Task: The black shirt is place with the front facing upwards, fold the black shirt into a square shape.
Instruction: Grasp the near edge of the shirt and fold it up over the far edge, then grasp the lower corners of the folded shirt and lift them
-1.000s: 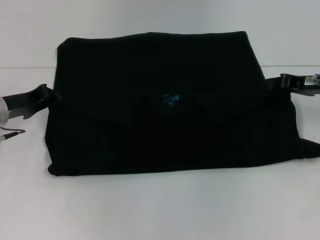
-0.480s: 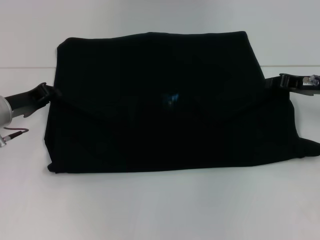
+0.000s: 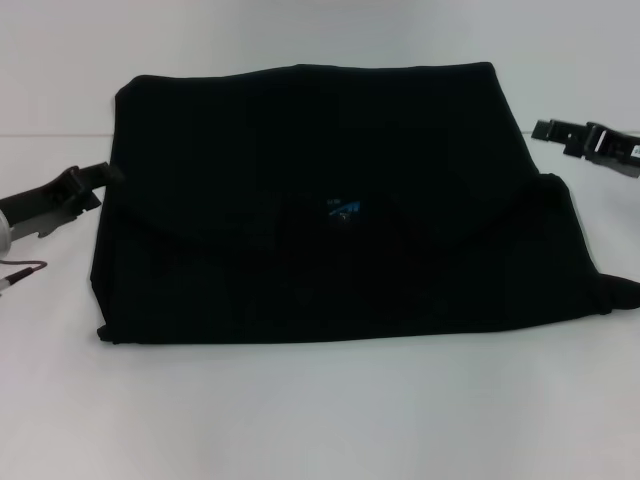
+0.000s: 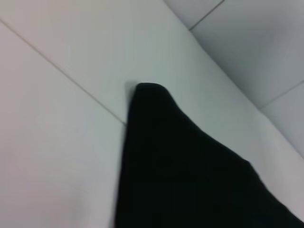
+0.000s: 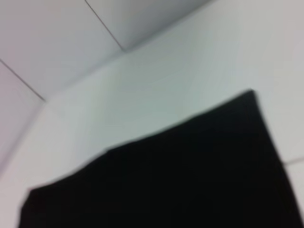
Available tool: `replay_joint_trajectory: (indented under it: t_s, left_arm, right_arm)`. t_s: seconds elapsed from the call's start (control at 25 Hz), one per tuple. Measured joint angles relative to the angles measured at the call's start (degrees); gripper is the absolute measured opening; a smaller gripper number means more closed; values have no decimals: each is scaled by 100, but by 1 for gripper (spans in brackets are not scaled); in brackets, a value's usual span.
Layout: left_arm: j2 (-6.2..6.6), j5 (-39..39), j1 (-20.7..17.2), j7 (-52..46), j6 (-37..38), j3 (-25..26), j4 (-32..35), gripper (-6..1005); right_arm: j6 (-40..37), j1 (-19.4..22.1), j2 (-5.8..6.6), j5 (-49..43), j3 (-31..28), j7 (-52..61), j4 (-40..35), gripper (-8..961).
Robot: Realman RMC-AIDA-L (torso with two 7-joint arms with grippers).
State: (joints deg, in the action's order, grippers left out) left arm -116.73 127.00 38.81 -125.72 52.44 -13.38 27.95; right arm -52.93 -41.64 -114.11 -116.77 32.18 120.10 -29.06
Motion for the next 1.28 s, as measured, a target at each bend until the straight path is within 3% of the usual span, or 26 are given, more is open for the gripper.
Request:
replay_joint_trajectory:
  t_s: [0.16,0.36,0.48,0.56,0.72,0.92,1.28]
  left_arm:
    - [180,-54,-124,-22,630,-8,-4,426]
    - [580,66,-303,-125,1861,-172,-23,672]
    - [791,78,-458,-322,2286,-737,-28,717]
    - [851,85,-543,-390,2330,-1144,-15,748]
    - [813,198,-634,-333,2307,-1503,84,772]
    - [780,228,-661,-202,2259,-1597,130,773]
    - [746,228,-635,-169,2046,-1872,125,772]
  right_arm:
    - [-630,263,10,955,-1,-971,16,673]
    - [-1604,431,-56,1345,40,-2438,19,721]
    - [-2077,530,-143,1172,140,-3238,21,729]
    - [-2280,605,-223,1011,195,-3588,23,734]
    - [-2471,788,-327,887,256,-3985,23,744]
    - [-2648,1020,-364,883,269,-4221,23,897]
    - [-2663,1088,-371,863,272,-4233,90,893]
